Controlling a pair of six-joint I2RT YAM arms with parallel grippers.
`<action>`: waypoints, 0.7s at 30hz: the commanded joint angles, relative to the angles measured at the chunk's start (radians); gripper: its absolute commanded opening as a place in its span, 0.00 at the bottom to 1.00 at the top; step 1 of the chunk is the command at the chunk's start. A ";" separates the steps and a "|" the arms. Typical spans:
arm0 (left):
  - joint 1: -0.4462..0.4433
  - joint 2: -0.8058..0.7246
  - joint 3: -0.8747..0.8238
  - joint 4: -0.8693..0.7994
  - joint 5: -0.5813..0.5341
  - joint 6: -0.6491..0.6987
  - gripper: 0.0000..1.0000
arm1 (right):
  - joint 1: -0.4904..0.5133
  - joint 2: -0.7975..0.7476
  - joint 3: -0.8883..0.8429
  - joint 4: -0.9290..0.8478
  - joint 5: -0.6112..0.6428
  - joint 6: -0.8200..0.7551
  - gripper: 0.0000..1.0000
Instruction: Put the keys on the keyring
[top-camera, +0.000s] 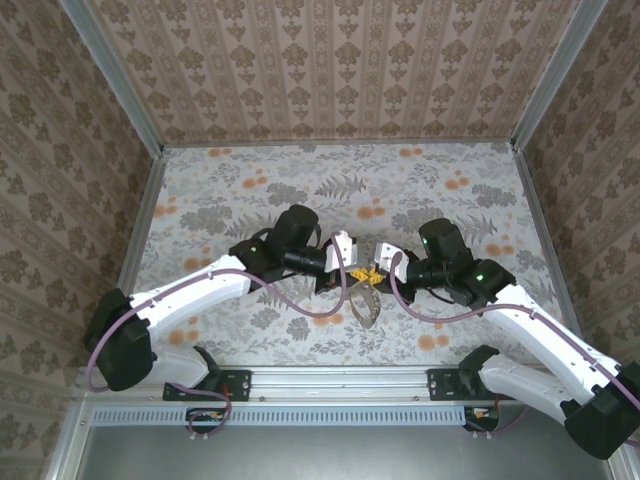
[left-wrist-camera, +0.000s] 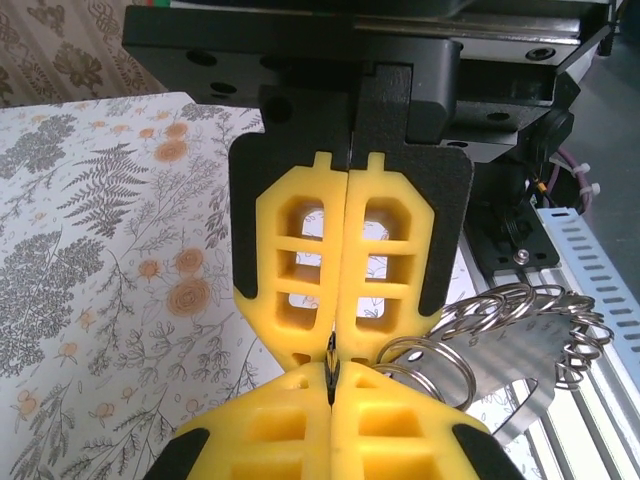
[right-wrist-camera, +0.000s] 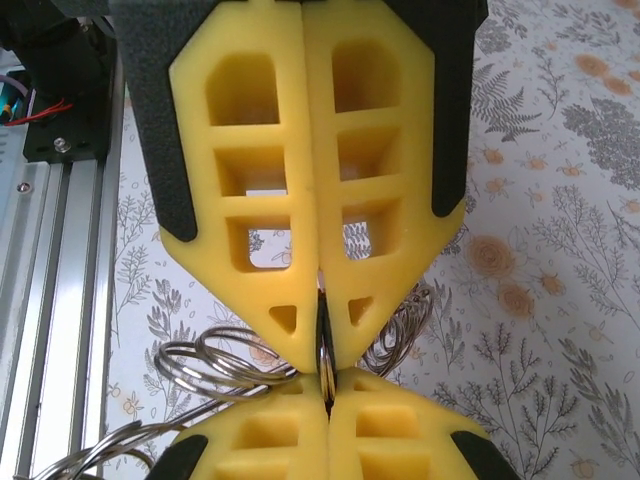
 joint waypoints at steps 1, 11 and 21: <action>0.014 -0.061 -0.014 -0.018 0.012 0.046 0.00 | 0.005 -0.047 0.002 0.013 -0.010 -0.026 0.14; 0.049 -0.206 -0.164 0.209 0.066 0.073 0.00 | 0.003 -0.091 -0.004 0.035 -0.090 -0.037 0.28; 0.048 -0.269 -0.278 0.394 0.097 0.057 0.00 | 0.028 -0.067 -0.039 0.163 -0.154 0.039 0.34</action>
